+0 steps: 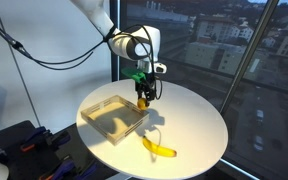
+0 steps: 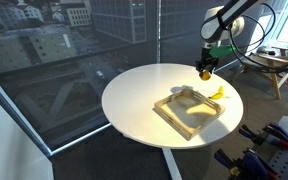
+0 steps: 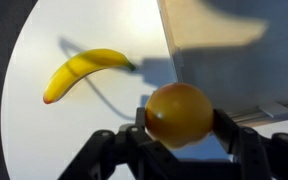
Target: Remove the yellow fruit from the crate and put it on the table
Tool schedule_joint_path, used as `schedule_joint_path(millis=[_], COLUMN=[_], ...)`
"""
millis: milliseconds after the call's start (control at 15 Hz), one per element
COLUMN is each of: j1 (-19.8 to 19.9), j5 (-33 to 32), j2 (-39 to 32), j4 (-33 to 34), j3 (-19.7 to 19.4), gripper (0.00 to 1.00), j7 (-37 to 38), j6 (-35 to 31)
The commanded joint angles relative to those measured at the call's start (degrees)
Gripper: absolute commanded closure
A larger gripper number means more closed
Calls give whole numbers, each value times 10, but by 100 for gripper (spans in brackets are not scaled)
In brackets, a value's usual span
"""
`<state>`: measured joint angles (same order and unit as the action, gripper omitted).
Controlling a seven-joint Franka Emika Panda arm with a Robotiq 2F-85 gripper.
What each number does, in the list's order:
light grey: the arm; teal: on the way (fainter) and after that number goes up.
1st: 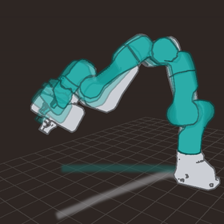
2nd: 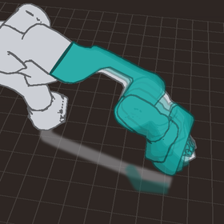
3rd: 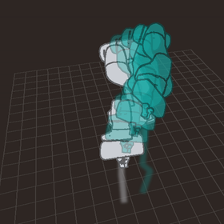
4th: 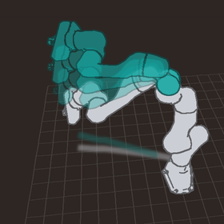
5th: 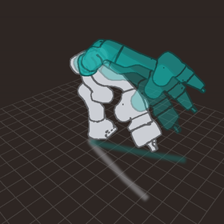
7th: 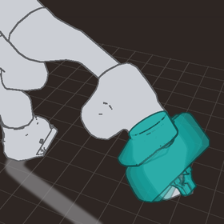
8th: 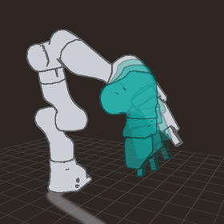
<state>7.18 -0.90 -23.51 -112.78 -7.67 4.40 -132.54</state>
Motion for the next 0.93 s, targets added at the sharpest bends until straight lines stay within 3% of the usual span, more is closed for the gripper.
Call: schedule_joint_path(millis=[0, 867], j1=[6, 12], j5=[6, 2], j2=[13, 48], j4=[-7, -66], j3=[-3, -16], gripper=[57, 57], j7=[0, -5], j6=[11, -3])
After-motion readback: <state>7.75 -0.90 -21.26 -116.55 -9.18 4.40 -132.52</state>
